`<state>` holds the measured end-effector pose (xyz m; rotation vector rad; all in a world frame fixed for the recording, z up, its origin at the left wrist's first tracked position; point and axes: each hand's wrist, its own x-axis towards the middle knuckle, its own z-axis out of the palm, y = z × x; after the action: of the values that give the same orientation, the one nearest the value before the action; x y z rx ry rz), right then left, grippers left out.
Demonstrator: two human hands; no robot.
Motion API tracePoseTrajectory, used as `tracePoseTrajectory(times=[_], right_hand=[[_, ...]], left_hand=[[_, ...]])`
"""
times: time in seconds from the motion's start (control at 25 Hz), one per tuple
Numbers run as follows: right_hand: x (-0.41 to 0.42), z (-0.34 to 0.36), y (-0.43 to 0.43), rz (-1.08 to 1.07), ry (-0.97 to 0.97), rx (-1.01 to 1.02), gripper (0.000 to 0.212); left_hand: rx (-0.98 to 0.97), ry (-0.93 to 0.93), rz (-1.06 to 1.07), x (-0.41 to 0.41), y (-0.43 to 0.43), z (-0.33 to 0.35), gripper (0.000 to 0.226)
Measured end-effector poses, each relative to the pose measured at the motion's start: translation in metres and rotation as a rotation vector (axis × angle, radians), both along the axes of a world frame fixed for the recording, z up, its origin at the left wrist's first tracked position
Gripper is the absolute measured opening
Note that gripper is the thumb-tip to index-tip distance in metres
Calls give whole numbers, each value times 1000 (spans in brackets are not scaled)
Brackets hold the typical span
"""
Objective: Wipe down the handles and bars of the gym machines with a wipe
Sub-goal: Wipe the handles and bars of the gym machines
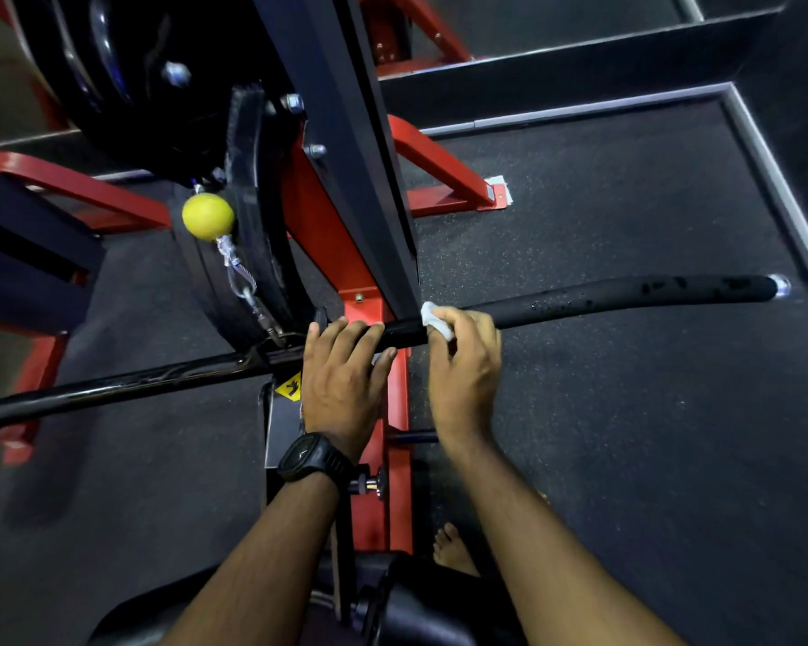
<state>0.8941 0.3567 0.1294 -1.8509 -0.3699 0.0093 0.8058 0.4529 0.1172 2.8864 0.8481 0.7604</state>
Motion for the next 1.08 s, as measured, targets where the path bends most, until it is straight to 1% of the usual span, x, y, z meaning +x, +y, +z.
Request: tracePoseTrajectory(times=[0.08,0.16,0.2,0.24,0.32,0.36,0.4,0.44,0.48,0.52,0.6,0.64,0.68,0.76,0.8,0.88,0.92,1.0,1.04,1.08], right_hand=[[-4,3,2,124,-207,-230,23],[-3,0,1,307,-404,-350,21],[5,-2,-2,360,-471,-391,20],[19,-2,-4,353,-474,-427,20],[40,4,-4,210,-372,-551,24],[39,7,-1,198,-361,-609,26],[34,9,2,267,-427,-629,24],[30,10,4,369,-538,-612,19],[33,10,2,456,-598,-607,17],[42,12,0,495,-569,-644,21],[57,22,-3,403,-379,-766,28],[54,26,-1,394,-354,-770,27],[44,31,4,465,-401,-754,25],[32,39,9,677,-465,-747,24],[43,41,8,696,-416,-767,23],[71,41,5,579,-199,-882,23],[75,42,5,547,-145,-921,23],[60,46,8,605,-192,-883,21],[56,47,7,643,-250,-867,20],[61,45,5,647,-267,-871,19]], left_hand=[[-2,-3,5,1,-1,0,32],[-15,-10,18,1,-3,0,31],[-19,-8,22,1,-4,-1,31],[-18,-1,24,1,-4,-1,32],[-13,18,28,3,-4,-1,34],[-7,25,33,4,-5,-1,35],[0,31,38,4,-6,-1,35],[6,35,43,4,-7,-1,36],[9,40,45,4,-8,-2,36],[11,46,45,4,-8,-2,36],[17,52,50,4,-8,-3,36],[23,47,56,4,-9,-4,35],[30,39,60,4,-10,-4,34],[37,31,55,3,-12,-5,33],[37,36,51,2,-12,-4,33],[43,43,51,1,-11,-4,34],[48,42,57,2,-11,-5,34],[48,33,67,2,-13,-6,34],[46,26,67,2,-13,-7,34],[43,21,63,2,-13,-7,34]])
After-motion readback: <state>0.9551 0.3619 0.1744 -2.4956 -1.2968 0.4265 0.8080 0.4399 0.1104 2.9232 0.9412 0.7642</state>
